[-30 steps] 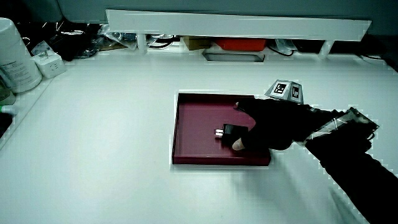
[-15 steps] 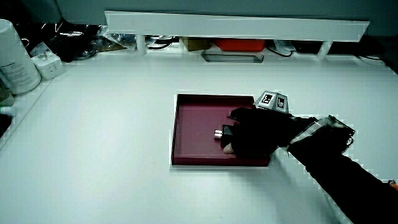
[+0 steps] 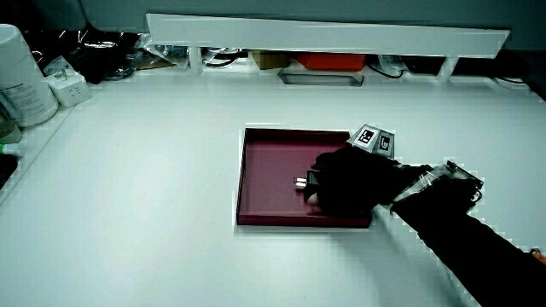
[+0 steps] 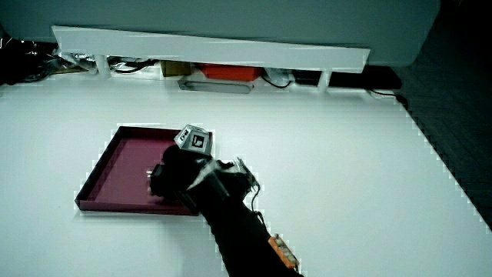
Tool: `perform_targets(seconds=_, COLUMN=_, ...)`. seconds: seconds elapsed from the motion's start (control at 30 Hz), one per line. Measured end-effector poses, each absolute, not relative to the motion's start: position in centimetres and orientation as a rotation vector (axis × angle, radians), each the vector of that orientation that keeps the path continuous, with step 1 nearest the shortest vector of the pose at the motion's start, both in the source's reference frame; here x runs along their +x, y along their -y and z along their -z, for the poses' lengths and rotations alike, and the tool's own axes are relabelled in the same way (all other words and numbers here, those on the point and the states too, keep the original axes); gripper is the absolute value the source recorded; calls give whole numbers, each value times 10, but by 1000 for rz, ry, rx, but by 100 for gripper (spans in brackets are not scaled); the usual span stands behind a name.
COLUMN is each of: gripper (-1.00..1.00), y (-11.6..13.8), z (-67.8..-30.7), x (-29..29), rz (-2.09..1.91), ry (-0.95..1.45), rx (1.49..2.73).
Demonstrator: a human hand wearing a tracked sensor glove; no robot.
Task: Pick charger from plate
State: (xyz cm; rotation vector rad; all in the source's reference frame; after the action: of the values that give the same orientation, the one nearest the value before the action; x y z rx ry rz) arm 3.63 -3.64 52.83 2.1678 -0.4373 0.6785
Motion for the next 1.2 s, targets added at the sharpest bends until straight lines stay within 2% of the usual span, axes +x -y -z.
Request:
perform_targets(seconds=0.17, gripper=49, y=35, z=-523, x=36, rz=-683, ry=444, rx=2242)
perform_targets(seconds=0.77, gripper=100, y=32, z=-523, x=36, rz=-674, ry=476, rx=2290)
perform_targets(seconds=1.2, gripper=100, y=32, z=-502, x=41, rz=-718, ry=550, rx=2289)
